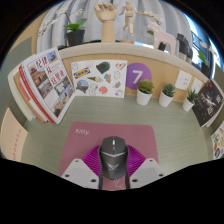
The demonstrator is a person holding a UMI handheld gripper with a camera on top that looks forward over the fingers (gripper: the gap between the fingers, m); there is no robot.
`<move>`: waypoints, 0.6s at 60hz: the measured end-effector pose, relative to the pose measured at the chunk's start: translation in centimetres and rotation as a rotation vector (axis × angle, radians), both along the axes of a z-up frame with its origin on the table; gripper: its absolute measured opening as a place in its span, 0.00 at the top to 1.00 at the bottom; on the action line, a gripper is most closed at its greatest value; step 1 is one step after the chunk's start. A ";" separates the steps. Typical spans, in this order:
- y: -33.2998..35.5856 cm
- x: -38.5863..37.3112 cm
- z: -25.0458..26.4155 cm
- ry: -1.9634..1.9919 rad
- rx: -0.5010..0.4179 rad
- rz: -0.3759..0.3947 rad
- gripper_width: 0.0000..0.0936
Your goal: Arrange mouse
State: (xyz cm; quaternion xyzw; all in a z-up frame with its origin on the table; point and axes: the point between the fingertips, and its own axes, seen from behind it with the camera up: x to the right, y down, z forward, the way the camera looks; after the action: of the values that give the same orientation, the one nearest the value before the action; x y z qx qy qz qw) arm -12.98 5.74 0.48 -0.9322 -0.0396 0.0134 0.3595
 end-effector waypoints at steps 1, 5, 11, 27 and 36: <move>-0.2 0.0 -0.4 0.000 -0.008 -0.003 0.68; -0.6 0.2 -1.3 -0.005 -0.016 -0.009 0.67; -0.7 0.2 -1.4 -0.018 -0.007 -0.007 0.62; -1.0 1.6 0.2 -0.009 -0.023 -0.049 0.18; -2.3 1.3 8.0 0.012 0.035 -0.057 0.16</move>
State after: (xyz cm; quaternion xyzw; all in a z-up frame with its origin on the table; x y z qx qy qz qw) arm -11.72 3.47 8.44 -0.9263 -0.0112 0.0081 0.3765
